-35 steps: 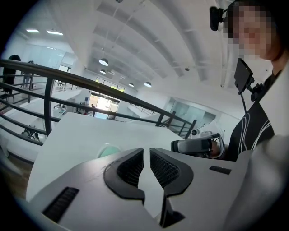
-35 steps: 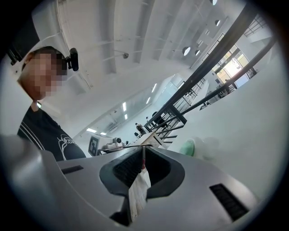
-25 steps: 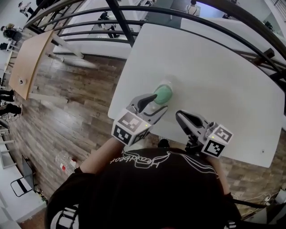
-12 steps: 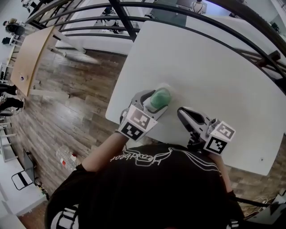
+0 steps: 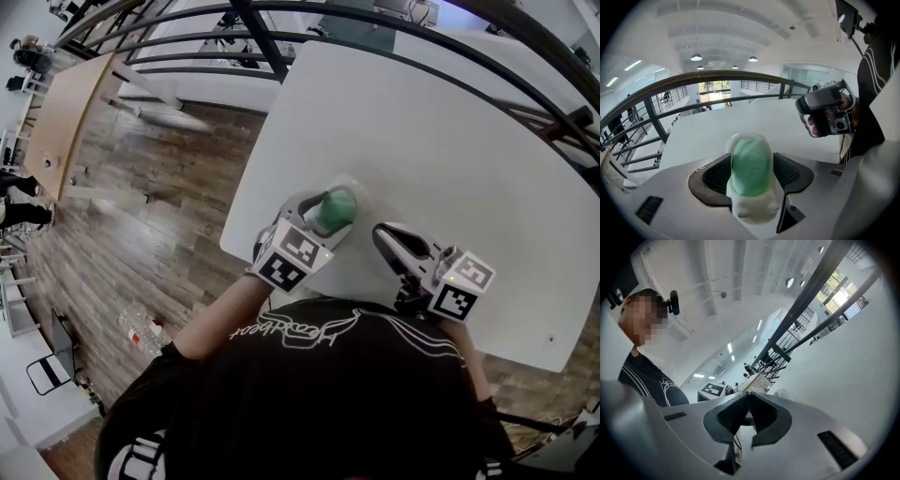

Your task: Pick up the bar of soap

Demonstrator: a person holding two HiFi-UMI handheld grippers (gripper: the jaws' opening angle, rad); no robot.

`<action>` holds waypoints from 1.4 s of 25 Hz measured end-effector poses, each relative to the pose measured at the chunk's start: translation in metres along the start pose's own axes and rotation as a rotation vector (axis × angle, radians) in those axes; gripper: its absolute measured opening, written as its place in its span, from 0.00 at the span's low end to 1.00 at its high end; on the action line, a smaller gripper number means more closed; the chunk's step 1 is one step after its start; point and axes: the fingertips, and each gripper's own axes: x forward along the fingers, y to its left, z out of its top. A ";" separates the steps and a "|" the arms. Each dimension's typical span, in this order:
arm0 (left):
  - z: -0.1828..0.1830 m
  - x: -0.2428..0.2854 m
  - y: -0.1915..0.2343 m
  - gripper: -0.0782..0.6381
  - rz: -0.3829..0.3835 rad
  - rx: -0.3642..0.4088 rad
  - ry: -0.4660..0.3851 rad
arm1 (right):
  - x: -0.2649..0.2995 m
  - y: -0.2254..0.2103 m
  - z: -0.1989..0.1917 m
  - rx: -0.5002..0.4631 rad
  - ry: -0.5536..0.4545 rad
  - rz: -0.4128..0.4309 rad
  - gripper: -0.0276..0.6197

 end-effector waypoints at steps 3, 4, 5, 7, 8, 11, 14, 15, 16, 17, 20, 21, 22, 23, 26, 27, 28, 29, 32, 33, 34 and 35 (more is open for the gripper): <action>-0.001 0.004 0.001 0.50 -0.002 0.000 0.004 | 0.000 -0.004 0.000 0.006 -0.002 -0.002 0.07; -0.002 0.005 0.000 0.50 -0.001 -0.002 0.007 | 0.000 -0.005 -0.002 0.007 -0.001 -0.003 0.07; -0.004 0.005 0.000 0.50 0.000 -0.003 0.008 | -0.001 -0.005 -0.003 0.009 0.000 -0.003 0.07; -0.005 0.006 -0.001 0.50 0.004 -0.001 0.003 | -0.001 -0.005 -0.007 0.011 0.002 -0.004 0.07; -0.005 0.005 -0.001 0.50 0.007 0.000 0.000 | -0.002 -0.005 -0.007 0.011 0.003 -0.005 0.07; -0.003 0.003 0.000 0.50 0.013 -0.007 -0.009 | -0.001 -0.005 -0.006 0.012 0.005 -0.007 0.07; -0.002 0.004 0.000 0.49 0.017 -0.006 -0.004 | -0.001 -0.005 -0.004 0.013 0.003 -0.003 0.07; -0.002 0.004 -0.001 0.49 0.016 -0.006 -0.002 | -0.001 -0.005 -0.004 0.013 0.003 -0.002 0.07; -0.002 0.004 -0.002 0.49 0.015 -0.005 -0.002 | -0.001 -0.005 -0.004 0.013 0.005 -0.001 0.07; -0.002 0.003 -0.002 0.49 0.015 -0.005 -0.006 | -0.001 -0.004 -0.005 0.013 0.006 -0.001 0.07; -0.003 0.004 -0.002 0.49 0.017 -0.006 -0.013 | -0.001 -0.004 -0.007 0.015 0.006 -0.004 0.07; -0.003 0.004 -0.002 0.48 0.018 -0.007 -0.011 | -0.001 -0.005 -0.008 0.016 0.004 -0.004 0.07; -0.004 0.004 -0.002 0.48 0.019 -0.010 -0.007 | -0.001 -0.005 -0.008 0.018 0.003 -0.005 0.07; -0.005 0.004 -0.002 0.48 0.018 -0.013 -0.001 | -0.002 -0.006 -0.009 0.019 0.002 -0.005 0.07; -0.004 0.005 -0.004 0.48 0.009 -0.023 0.000 | -0.002 -0.007 -0.009 0.021 0.002 -0.009 0.07; -0.001 0.005 -0.004 0.48 0.005 -0.024 -0.008 | -0.002 -0.008 -0.010 0.023 0.003 -0.011 0.07; 0.000 0.005 -0.004 0.48 0.002 -0.026 -0.016 | -0.002 -0.009 -0.011 0.025 0.005 -0.013 0.07; 0.001 0.005 -0.004 0.48 0.001 -0.030 -0.020 | -0.002 -0.009 -0.012 0.029 0.006 -0.014 0.07; 0.002 0.006 -0.003 0.48 0.000 -0.032 -0.025 | -0.002 -0.009 -0.013 0.041 0.004 -0.018 0.07; 0.003 0.006 -0.002 0.48 0.000 -0.032 -0.026 | -0.002 -0.010 -0.012 0.044 0.004 -0.022 0.07; 0.004 0.006 0.000 0.48 0.000 -0.032 -0.028 | -0.002 -0.010 -0.012 0.048 0.004 -0.025 0.07; 0.005 0.007 0.001 0.48 0.000 -0.034 -0.030 | -0.001 -0.011 -0.013 0.052 0.005 -0.026 0.07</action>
